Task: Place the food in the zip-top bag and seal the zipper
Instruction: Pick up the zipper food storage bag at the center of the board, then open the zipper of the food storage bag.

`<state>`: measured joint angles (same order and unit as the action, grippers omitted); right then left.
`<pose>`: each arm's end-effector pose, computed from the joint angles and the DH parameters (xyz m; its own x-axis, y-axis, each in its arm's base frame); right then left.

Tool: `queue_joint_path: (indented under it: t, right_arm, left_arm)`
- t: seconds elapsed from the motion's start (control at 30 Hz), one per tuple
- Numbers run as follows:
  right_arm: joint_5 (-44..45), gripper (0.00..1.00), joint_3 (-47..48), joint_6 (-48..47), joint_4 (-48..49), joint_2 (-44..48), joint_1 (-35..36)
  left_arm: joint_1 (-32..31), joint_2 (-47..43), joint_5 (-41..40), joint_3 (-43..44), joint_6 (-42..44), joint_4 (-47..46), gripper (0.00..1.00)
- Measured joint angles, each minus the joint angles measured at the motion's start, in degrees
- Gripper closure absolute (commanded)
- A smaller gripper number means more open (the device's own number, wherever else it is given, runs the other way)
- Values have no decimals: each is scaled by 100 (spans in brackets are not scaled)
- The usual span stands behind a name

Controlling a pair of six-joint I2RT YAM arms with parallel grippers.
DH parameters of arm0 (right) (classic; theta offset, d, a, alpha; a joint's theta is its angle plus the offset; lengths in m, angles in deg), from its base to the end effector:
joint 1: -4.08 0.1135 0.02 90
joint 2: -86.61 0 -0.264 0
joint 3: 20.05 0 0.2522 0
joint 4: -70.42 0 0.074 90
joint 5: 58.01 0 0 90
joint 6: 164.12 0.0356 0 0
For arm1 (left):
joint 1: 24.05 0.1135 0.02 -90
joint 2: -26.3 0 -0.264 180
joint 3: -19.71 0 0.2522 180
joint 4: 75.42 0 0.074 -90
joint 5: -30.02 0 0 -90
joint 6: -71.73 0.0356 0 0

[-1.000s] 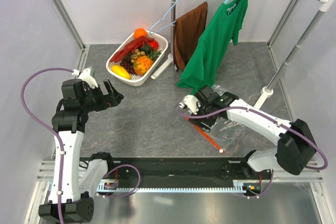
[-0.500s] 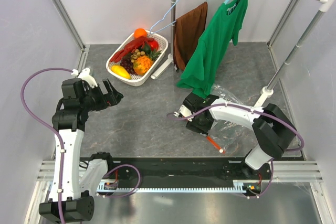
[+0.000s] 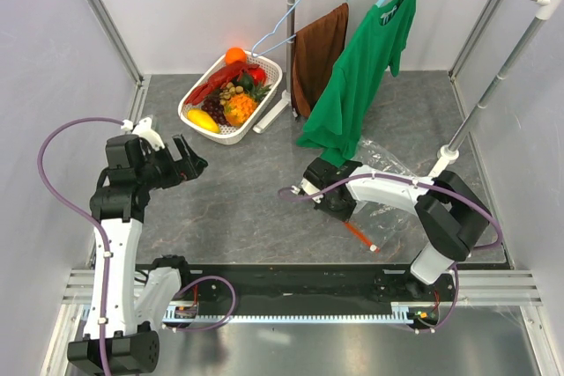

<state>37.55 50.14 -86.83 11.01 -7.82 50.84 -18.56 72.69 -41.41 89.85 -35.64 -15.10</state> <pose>0.1960 0.2034 0.1644 -0.5063 -0.8580 -0.0867 -0.8499 0.5134 -0.1183 0.1557 0.0036 0.3420 -0.6150 -0.3434 -0.7099 -0.0206 0.9069 -0.4209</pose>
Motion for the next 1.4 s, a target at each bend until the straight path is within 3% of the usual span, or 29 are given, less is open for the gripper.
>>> queue_joint_path:
  t: [0.23, 0.43, 0.63, 0.87, 1.13, 1.23, 1.4]
  right_arm:
    - [-66, 100, 177, 52, -50, 90, -70]
    - [-1458, 100, 1040, 546, -13, 944, -841]
    - [-2553, 100, 1296, 2048, 951, 1794, -1082]
    - [-2865, 100, 706, 3759, 2223, 1891, -876]
    - [-2863, 100, 632, 4605, 2894, 1893, -527]
    - [-2870, 100, 632, 4752, 2999, 1893, -461]
    - [-2876, 100, 636, 4809, 3047, 1921, -411]
  left_arm:
    - [7, -37, 269, -79, 2, -44, 0]
    - [17, 173, 1338, -205, 26, -223, 2]
    - [-146, -57, 2396, -920, -120, -1104, 3]
    - [-1620, 109, 2459, -984, -433, -2050, 9]
    - [-3069, 1029, 1834, -914, -560, -2524, 16]
    - [-3254, 1338, 1615, -767, -579, -2597, 26]
    - [-3322, 1663, 1290, -439, -570, -2627, 67]
